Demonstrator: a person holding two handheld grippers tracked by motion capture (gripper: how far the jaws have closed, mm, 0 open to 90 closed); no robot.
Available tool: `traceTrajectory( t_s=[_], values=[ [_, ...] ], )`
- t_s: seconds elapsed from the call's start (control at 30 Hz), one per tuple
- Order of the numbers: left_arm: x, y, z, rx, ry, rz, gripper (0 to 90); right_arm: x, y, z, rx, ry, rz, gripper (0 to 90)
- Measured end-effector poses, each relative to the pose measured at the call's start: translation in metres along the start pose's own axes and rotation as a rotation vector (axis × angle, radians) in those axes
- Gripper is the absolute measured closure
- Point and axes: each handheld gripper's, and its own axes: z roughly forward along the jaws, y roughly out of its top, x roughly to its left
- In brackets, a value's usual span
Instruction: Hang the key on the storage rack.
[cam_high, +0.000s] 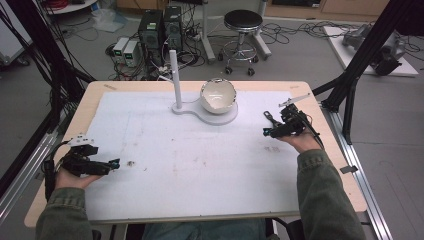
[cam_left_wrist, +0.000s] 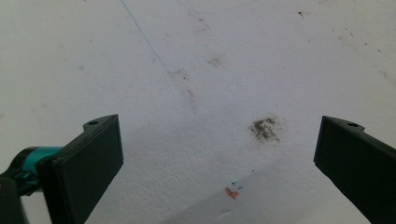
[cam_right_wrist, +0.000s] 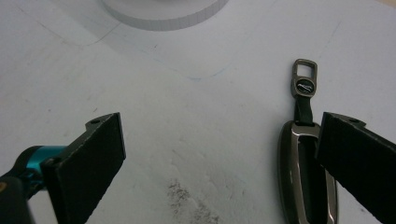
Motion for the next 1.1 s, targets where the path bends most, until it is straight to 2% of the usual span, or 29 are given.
traceTrajectory(
  t_s=[0.03,0.2,0.23,0.57,0.73,0.77,0.8,0.83,0.9,1.1],
  values=[
    [0.001,0.0,-0.001,-0.005,0.001,-0.001,1.8,-0.005,0.004,0.004,0.022,0.003,-0.001,0.7],
    [0.0,0.0,0.0,-0.003,0.004,-0.002,1.8,-0.013,0.011,0.012,0.054,-0.005,-0.005,0.7],
    [0.0,0.0,0.0,-0.005,0.005,-0.003,1.8,-0.016,0.015,0.015,0.073,-0.011,-0.009,0.7],
    [0.001,0.0,0.0,-0.002,0.003,-0.006,1.8,-0.035,0.032,0.029,0.126,-0.032,0.01,0.7],
    [0.0,0.0,0.001,-0.002,0.002,0.0,1.8,-0.043,0.039,0.039,0.168,-0.06,0.001,0.7],
    [0.0,0.0,0.001,0.0,0.001,0.004,1.8,-0.048,0.04,0.044,0.176,-0.055,0.025,0.7],
    [0.0,0.0,0.001,0.0,0.001,0.005,1.8,-0.048,0.04,0.044,0.176,-0.055,0.025,0.7],
    [0.0,0.0,0.001,-0.002,0.002,0.002,1.8,-0.054,0.04,0.05,0.214,-0.07,0.031,0.7],
    [0.001,0.0,0.001,-0.004,0.003,0.0,1.8,-0.058,0.041,0.054,0.245,-0.083,0.037,0.7],
    [0.002,0.0,0.002,-0.004,0.003,-0.002,1.8,-0.069,0.042,0.06,0.248,-0.082,0.08,0.7]
  ],
)
